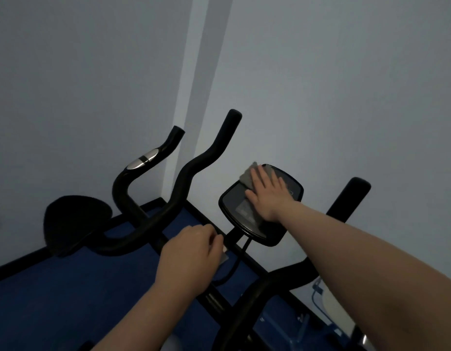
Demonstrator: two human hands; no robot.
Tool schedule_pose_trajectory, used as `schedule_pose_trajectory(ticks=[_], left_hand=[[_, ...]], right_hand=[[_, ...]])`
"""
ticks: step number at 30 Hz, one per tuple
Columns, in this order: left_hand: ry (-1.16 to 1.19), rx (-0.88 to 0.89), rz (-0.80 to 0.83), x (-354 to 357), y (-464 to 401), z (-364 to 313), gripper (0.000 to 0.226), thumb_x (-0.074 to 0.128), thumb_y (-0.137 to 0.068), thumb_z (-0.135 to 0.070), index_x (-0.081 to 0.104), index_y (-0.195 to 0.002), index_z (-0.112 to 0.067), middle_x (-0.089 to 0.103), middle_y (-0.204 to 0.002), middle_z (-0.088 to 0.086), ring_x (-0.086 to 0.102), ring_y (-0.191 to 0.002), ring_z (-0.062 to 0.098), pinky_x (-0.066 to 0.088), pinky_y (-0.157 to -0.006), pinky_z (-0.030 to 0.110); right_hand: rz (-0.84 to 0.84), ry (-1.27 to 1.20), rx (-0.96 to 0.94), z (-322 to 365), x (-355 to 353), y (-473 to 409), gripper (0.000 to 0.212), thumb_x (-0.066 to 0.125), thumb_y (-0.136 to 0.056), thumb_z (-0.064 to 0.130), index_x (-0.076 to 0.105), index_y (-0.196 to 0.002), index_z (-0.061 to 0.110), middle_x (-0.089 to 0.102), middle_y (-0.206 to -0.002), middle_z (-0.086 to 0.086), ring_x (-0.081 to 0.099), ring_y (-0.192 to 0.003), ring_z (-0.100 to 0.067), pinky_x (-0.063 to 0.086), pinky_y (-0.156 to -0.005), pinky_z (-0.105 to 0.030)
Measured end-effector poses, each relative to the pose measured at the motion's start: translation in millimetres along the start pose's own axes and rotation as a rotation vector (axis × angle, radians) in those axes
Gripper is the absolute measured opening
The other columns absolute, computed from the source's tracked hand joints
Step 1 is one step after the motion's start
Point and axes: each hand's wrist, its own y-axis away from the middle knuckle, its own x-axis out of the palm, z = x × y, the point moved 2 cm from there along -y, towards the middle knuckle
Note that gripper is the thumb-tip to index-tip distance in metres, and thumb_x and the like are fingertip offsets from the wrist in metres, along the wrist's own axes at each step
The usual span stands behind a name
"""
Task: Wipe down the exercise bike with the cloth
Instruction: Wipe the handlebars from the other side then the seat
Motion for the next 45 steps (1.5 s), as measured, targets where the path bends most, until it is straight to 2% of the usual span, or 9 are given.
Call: schedule_pose_trajectory(ticks=[5, 10, 22, 29, 31, 36, 40, 42, 45], left_hand=[[-0.059, 0.029, 0.020, 4, 2, -1, 0.029, 0.034, -0.101, -0.041, 0.058, -0.096, -0.026, 0.057, -0.091, -0.013, 0.048, -0.088, 0.005, 0.041, -0.070, 0.023], [-0.064, 0.048, 0.022, 5, 0, -1, 0.029, 0.036, -0.100, -0.042, 0.059, -0.094, -0.026, 0.057, -0.087, -0.012, 0.048, -0.085, 0.007, 0.047, -0.071, 0.028], [-0.059, 0.037, -0.025, 6, -1, 0, 0.028, 0.034, -0.099, -0.048, 0.054, -0.091, -0.031, 0.055, -0.087, -0.015, 0.047, -0.085, 0.002, 0.043, -0.071, 0.023], [-0.025, 0.025, -0.013, 4, -2, 0, 0.029, 0.034, -0.100, -0.045, 0.056, -0.090, -0.029, 0.055, -0.085, -0.015, 0.048, -0.085, 0.002, 0.046, -0.071, 0.023], [-0.022, 0.027, -0.009, 4, -2, 0, 0.032, 0.034, -0.099, -0.046, 0.057, -0.087, -0.028, 0.055, -0.081, -0.014, 0.048, -0.082, 0.003, 0.045, -0.069, 0.024], [-0.012, 0.071, -0.001, 4, 0, 2, 0.030, 0.039, -0.098, -0.044, 0.056, -0.081, -0.025, 0.053, -0.074, -0.013, 0.048, -0.077, 0.006, 0.046, -0.064, 0.028], [-0.004, 0.106, -0.008, 5, 1, 2, 0.029, 0.045, -0.096, -0.040, 0.052, -0.073, -0.024, 0.048, -0.068, -0.012, 0.047, -0.072, 0.007, 0.047, -0.060, 0.032], [0.021, 0.110, -0.014, 5, 1, 3, 0.028, 0.046, -0.094, -0.041, 0.053, -0.072, -0.025, 0.048, -0.067, -0.013, 0.047, -0.071, 0.006, 0.044, -0.058, 0.029], [0.032, 0.099, -0.012, 6, -1, 4, 0.028, 0.044, -0.093, -0.044, 0.056, -0.076, -0.025, 0.049, -0.067, -0.013, 0.046, -0.070, 0.004, 0.039, -0.054, 0.023]], right_hand=[[0.057, 0.053, 0.065, -14, 5, 36, 0.070, 0.013, -0.101, 0.053, -0.022, -0.151, 0.019, -0.027, -0.158, -0.005, -0.020, -0.146, -0.032, -0.007, -0.118, -0.045], [0.106, 0.061, 0.025, 14, 23, 59, 0.073, 0.013, -0.100, 0.055, -0.025, -0.149, 0.015, -0.031, -0.156, -0.008, -0.025, -0.144, -0.034, -0.010, -0.118, -0.046], [-0.031, -0.015, -0.215, 63, 13, -6, 0.060, 0.013, -0.103, 0.048, -0.009, -0.154, 0.026, -0.021, -0.160, -0.002, -0.024, -0.145, -0.025, -0.012, -0.117, -0.044], [0.017, -0.120, 0.111, 0, -9, -9, 0.068, 0.009, -0.099, 0.059, -0.016, -0.153, 0.026, -0.026, -0.158, 0.001, -0.023, -0.145, -0.028, -0.013, -0.116, -0.045], [0.047, -0.094, 0.144, -8, -7, 4, 0.065, 0.010, -0.100, 0.055, -0.017, -0.152, 0.027, -0.025, -0.158, 0.002, -0.022, -0.145, -0.029, -0.014, -0.116, -0.046], [0.077, 0.023, 0.127, -10, -1, 47, 0.066, 0.024, -0.101, 0.034, -0.017, -0.152, 0.027, -0.020, -0.160, 0.004, -0.008, -0.148, -0.030, 0.005, -0.117, -0.047], [-0.022, 0.123, 0.147, 6, 2, 68, 0.088, 0.052, -0.092, 0.018, -0.011, -0.154, 0.025, -0.007, -0.163, 0.006, 0.011, -0.144, -0.027, 0.019, -0.112, -0.038], [-0.136, 0.069, 0.120, 16, 6, 73, 0.092, 0.060, -0.085, 0.007, 0.001, -0.154, 0.021, 0.007, -0.163, 0.002, 0.024, -0.139, -0.027, 0.026, -0.107, -0.036], [-0.240, -0.070, 0.100, 29, 4, 74, 0.065, 0.062, -0.083, -0.001, 0.035, -0.140, 0.015, 0.024, -0.157, -0.004, 0.040, -0.128, -0.026, 0.035, -0.099, -0.034]])
